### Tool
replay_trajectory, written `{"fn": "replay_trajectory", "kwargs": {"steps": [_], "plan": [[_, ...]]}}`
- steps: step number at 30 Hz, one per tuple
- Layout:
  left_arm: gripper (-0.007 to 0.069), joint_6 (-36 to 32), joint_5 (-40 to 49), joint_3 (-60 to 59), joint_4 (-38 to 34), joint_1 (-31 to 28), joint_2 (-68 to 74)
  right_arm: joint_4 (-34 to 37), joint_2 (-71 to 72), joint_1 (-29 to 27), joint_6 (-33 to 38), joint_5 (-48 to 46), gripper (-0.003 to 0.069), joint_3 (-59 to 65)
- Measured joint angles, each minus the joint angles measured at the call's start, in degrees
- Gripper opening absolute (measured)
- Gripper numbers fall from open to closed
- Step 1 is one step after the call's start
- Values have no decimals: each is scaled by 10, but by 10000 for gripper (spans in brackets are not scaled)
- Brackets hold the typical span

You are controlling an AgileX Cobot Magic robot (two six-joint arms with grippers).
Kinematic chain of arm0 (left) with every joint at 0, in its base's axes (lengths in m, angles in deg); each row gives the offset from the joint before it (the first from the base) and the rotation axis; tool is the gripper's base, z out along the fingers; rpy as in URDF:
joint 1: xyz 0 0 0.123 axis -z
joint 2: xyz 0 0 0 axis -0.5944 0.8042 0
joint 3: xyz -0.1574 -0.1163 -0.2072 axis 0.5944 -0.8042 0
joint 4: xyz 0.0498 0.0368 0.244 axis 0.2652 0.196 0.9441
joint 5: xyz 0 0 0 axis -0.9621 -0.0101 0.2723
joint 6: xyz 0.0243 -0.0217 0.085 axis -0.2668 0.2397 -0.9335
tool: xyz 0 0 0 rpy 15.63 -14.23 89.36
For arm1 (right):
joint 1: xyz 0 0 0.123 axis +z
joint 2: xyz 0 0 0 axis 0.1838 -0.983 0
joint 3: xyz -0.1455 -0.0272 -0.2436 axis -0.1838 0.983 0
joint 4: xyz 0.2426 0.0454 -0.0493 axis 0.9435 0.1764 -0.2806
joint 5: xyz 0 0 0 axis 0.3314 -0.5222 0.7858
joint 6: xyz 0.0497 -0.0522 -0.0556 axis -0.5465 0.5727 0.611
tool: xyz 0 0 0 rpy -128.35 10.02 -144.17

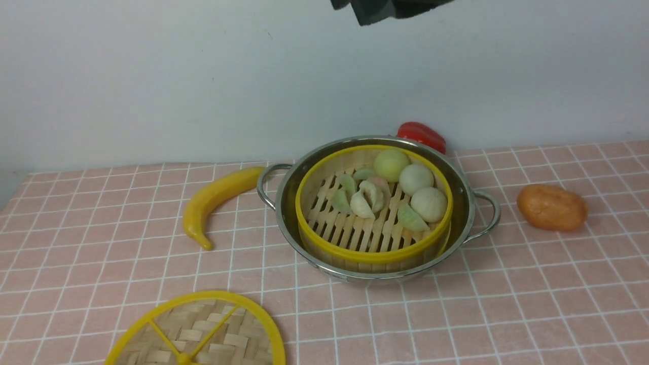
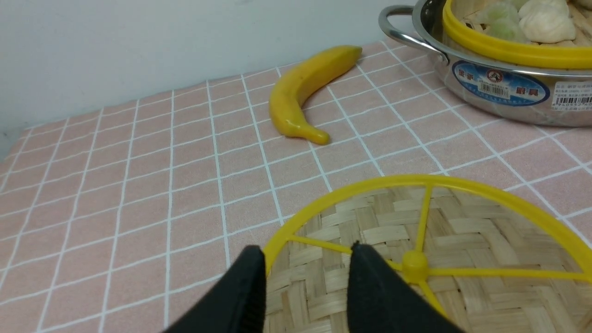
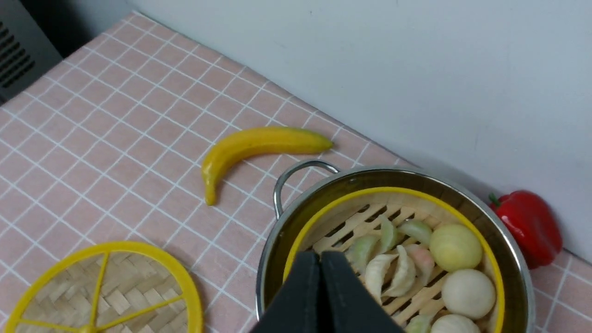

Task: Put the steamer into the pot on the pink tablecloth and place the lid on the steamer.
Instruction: 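Grasp the bamboo steamer lid lying on the table by its centre knob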

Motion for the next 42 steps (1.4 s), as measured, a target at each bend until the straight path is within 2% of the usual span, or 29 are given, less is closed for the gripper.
{"fn": "replay_trajectory", "kwargs": {"steps": [4,8,9,12,13,15,17,18,22,26,31,37,42], "plan": [[243,0,0,0,0,0,0,-10,20,-1,12,4,1,66],[243,0,0,0,0,0,0,-12,95,-2,12,18,5,253],[243,0,0,0,0,0,0,-12,95,-2,12,21,6,253],[243,0,0,0,0,0,0,-7,221,-28,12,142,16,493],[243,0,0,0,0,0,0,-7,290,-59,9,216,23,609],[243,0,0,0,0,0,0,-8,379,-113,-2,320,31,742],[243,0,0,0,0,0,0,-10,457,-161,-12,385,36,835],[243,0,0,0,0,0,0,-11,465,-166,-13,391,37,844],[243,0,0,0,0,0,0,-30,655,-268,-20,529,50,1008],[243,0,0,0,0,0,0,-50,781,-321,-27,594,59,1090],[243,0,0,0,0,0,0,-50,877,-351,-31,608,68,1146],[243,0,0,0,0,0,0,-47,959,-355,-32,566,87,1181],[243,0,0,0,0,0,0,-35,969,-355,-32,505,104,1188]]}}
